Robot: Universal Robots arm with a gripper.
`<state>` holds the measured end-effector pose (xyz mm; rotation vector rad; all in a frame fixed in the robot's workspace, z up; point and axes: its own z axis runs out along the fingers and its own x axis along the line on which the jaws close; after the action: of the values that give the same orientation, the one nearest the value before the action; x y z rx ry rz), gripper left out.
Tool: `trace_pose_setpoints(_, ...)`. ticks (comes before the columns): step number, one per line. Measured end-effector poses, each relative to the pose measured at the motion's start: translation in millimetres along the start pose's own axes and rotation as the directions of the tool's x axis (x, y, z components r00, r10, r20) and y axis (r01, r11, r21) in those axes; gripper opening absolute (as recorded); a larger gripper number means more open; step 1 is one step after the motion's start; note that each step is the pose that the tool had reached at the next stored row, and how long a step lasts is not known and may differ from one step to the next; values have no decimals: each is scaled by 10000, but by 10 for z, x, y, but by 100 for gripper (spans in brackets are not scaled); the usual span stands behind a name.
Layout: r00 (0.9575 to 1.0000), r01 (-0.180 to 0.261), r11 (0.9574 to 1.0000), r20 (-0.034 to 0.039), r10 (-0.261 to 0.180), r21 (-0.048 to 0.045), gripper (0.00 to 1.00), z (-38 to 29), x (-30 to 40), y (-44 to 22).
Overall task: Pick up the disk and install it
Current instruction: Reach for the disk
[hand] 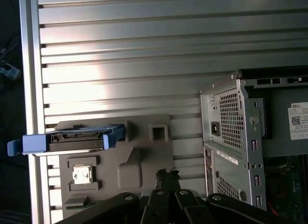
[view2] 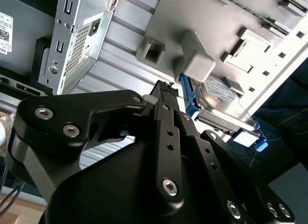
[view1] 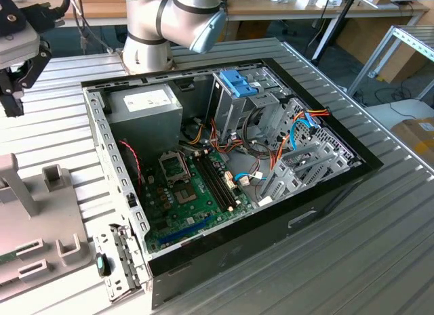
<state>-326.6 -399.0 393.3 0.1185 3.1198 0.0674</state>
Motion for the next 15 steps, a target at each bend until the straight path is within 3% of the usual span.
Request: trace_pose_setpoints(15, 10000, -1, 10000, 0, 1, 0, 11, -1, 37, -3)
